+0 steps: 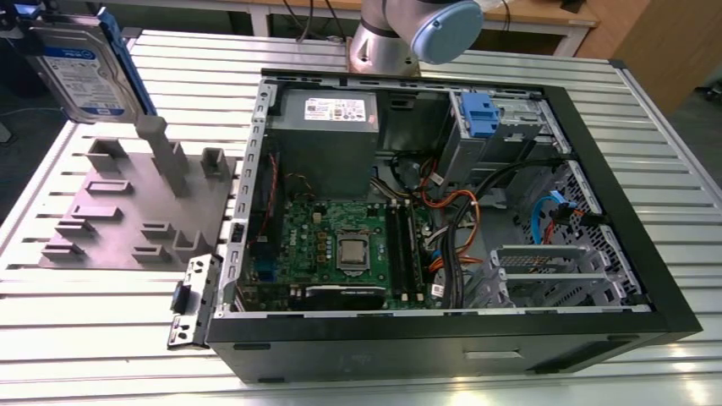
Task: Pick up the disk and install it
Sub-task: 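Pick up the disk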
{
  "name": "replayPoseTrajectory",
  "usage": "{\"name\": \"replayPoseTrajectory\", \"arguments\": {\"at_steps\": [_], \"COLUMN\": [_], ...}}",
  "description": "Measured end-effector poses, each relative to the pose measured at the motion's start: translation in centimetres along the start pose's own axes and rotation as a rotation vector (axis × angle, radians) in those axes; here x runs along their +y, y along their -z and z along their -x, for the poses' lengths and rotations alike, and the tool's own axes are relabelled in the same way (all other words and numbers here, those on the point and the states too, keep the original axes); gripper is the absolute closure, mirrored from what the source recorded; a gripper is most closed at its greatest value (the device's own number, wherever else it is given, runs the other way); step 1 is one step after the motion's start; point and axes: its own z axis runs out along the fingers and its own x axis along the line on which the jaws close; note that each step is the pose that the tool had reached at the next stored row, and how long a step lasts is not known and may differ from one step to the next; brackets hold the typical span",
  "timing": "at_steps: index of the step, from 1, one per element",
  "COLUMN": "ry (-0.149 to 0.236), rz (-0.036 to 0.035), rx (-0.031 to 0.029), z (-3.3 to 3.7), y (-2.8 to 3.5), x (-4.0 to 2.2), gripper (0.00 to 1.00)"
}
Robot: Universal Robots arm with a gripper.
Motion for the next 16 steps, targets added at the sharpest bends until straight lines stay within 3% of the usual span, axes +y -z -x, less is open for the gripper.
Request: {"name": "replayPoseTrajectory", "arguments": {"at_steps": [16], "ry": [0.000], "rz": [-0.0001], "rx": [0.0002], "z": [0.03], "y": [1.03], "x": [0.01], "gripper": [0.64]}}
